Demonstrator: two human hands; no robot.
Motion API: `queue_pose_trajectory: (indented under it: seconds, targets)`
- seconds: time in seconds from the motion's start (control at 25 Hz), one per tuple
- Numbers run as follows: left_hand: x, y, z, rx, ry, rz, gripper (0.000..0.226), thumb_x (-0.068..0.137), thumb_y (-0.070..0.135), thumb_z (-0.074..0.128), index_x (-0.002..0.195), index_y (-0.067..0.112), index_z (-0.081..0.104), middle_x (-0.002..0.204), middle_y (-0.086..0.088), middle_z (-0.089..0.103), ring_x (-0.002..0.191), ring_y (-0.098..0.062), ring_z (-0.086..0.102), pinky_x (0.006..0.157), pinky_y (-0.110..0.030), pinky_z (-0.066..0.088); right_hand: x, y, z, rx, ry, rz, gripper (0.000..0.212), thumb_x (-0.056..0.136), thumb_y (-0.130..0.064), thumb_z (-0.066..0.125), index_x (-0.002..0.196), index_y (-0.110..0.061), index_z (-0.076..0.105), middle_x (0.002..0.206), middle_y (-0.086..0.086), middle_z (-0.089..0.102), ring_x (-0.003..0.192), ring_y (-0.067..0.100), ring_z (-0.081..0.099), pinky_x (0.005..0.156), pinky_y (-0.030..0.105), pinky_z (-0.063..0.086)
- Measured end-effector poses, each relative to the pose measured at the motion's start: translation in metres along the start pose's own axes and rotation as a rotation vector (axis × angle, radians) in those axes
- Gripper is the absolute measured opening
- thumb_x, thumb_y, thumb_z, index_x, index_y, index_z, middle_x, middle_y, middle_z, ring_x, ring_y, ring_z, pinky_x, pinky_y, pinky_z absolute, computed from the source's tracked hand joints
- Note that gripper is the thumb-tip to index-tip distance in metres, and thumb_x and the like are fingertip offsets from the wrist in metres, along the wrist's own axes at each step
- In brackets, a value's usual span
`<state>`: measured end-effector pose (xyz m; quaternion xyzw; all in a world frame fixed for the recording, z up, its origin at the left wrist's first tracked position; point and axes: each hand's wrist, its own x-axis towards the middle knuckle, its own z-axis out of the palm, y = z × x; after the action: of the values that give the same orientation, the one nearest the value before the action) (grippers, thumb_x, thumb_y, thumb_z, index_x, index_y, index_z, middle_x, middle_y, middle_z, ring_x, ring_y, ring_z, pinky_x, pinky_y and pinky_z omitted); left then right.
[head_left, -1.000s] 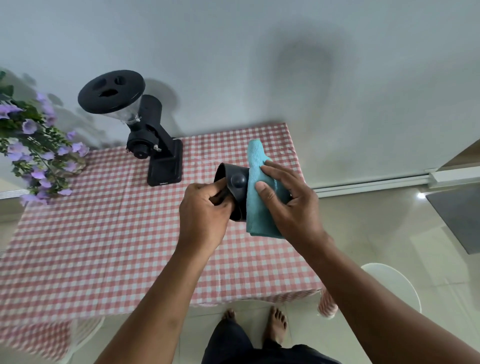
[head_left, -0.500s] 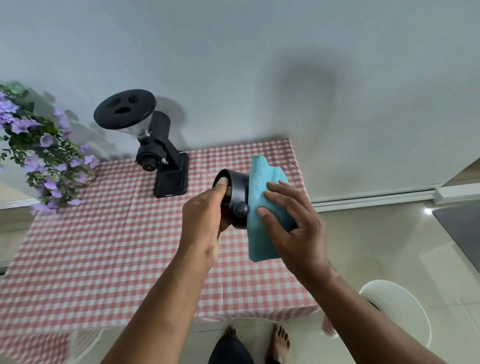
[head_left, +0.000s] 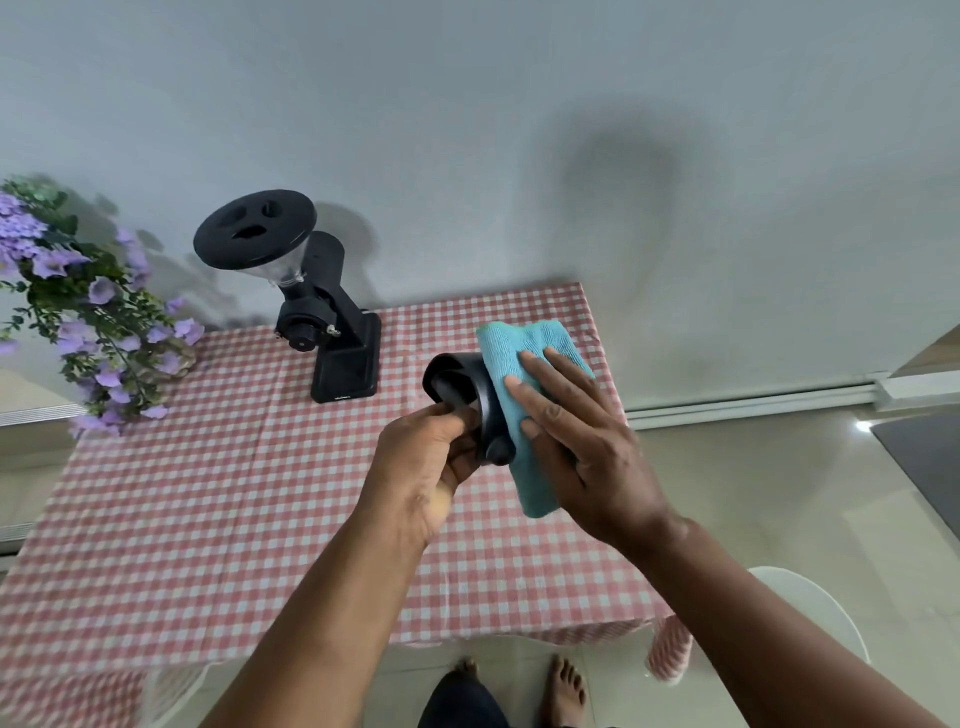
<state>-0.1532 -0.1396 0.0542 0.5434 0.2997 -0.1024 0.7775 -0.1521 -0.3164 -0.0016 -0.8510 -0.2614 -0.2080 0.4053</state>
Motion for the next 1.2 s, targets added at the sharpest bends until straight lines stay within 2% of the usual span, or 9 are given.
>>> queue_pose_trajectory:
  seconds: [0.28, 0.4, 0.48, 0.6, 0.72, 0.88, 0.96, 1.12, 1.2]
  targets:
    - [0.002, -0.007, -0.012, 0.124, -0.09, 0.07, 0.023, 0.095, -0.007, 0.065, 0.113, -0.001, 0.076, 0.094, -0.016, 0.081, 0.078, -0.025, 0.079, 0.067, -0.034, 0.063, 0.05, 0.005, -0.016, 0.136, -0.12, 0.406, 0.032, 0.108, -0.028, 0.052, 0.134, -0.023, 0.071, 0.132, -0.005, 0.074, 0.123, 0.012, 0.067, 0.107, 0.04, 0.051]
    - [0.009, -0.006, -0.016, 0.081, -0.089, 0.066, 0.024, 0.096, -0.008, 0.061, 0.112, -0.001, 0.077, 0.086, -0.013, 0.081, 0.071, -0.023, 0.076, 0.064, -0.034, 0.063, 0.02, -0.024, -0.004, -0.019, -0.16, 0.19, 0.045, 0.108, -0.029, 0.05, 0.151, -0.014, 0.055, 0.161, 0.006, 0.051, 0.155, 0.019, 0.037, 0.129, 0.04, 0.029]
    - [0.009, -0.006, -0.018, 0.092, -0.128, 0.068, 0.025, 0.095, -0.008, 0.06, 0.104, 0.003, 0.081, 0.088, -0.015, 0.08, 0.074, -0.028, 0.075, 0.07, -0.038, 0.063, 0.003, -0.035, 0.002, -0.046, -0.18, 0.031, 0.048, 0.109, -0.027, 0.048, 0.154, -0.009, 0.049, 0.165, 0.01, 0.043, 0.16, 0.023, 0.028, 0.132, 0.037, 0.021]
    - [0.004, -0.008, -0.019, 0.158, -0.173, 0.108, 0.019, 0.092, -0.009, 0.064, 0.101, -0.001, 0.079, 0.082, -0.018, 0.078, 0.067, -0.036, 0.071, 0.055, -0.039, 0.058, 0.034, -0.013, -0.006, 0.023, -0.175, 0.165, 0.042, 0.108, -0.025, 0.044, 0.14, -0.011, 0.066, 0.143, 0.009, 0.068, 0.136, 0.022, 0.06, 0.119, 0.037, 0.043]
    - [0.003, -0.012, -0.013, 0.225, -0.144, 0.132, 0.027, 0.093, -0.009, 0.066, 0.116, 0.0, 0.077, 0.099, -0.021, 0.081, 0.083, -0.036, 0.078, 0.063, -0.041, 0.061, 0.066, 0.012, -0.018, 0.039, -0.269, 0.356, 0.035, 0.109, -0.026, 0.042, 0.121, -0.014, 0.073, 0.113, 0.007, 0.079, 0.104, 0.026, 0.072, 0.093, 0.042, 0.053]
    - [0.01, -0.012, -0.005, 0.178, -0.125, 0.127, 0.024, 0.095, -0.008, 0.062, 0.109, 0.003, 0.078, 0.09, -0.016, 0.081, 0.074, -0.032, 0.075, 0.062, -0.041, 0.061, 0.02, -0.019, -0.012, -0.036, -0.144, 0.261, 0.042, 0.109, -0.026, 0.047, 0.145, -0.011, 0.06, 0.152, 0.006, 0.06, 0.147, 0.019, 0.049, 0.124, 0.034, 0.034]
    - [0.011, -0.011, -0.006, 0.177, -0.149, 0.119, 0.024, 0.095, -0.006, 0.063, 0.11, 0.003, 0.078, 0.093, -0.016, 0.081, 0.076, -0.032, 0.075, 0.067, -0.043, 0.061, 0.001, -0.026, -0.009, -0.026, -0.119, 0.188, 0.045, 0.108, -0.029, 0.051, 0.15, -0.012, 0.055, 0.16, 0.003, 0.05, 0.155, 0.015, 0.037, 0.129, 0.029, 0.025]
    - [0.01, -0.009, -0.006, 0.239, -0.194, 0.13, 0.024, 0.092, -0.01, 0.065, 0.107, 0.004, 0.078, 0.088, -0.015, 0.079, 0.077, -0.034, 0.075, 0.064, -0.041, 0.06, 0.034, 0.017, -0.022, 0.297, -0.058, 0.491, 0.033, 0.107, -0.034, 0.051, 0.128, -0.026, 0.075, 0.125, -0.008, 0.077, 0.117, 0.005, 0.068, 0.104, 0.034, 0.052]
    - [0.009, -0.008, -0.001, 0.25, -0.194, 0.133, 0.026, 0.093, -0.009, 0.065, 0.108, 0.007, 0.079, 0.087, -0.011, 0.081, 0.077, -0.027, 0.078, 0.067, -0.039, 0.061, 0.045, 0.026, -0.031, 0.47, -0.095, 0.609, 0.032, 0.109, -0.034, 0.049, 0.123, -0.028, 0.077, 0.109, -0.012, 0.079, 0.103, 0.005, 0.072, 0.093, 0.033, 0.054]
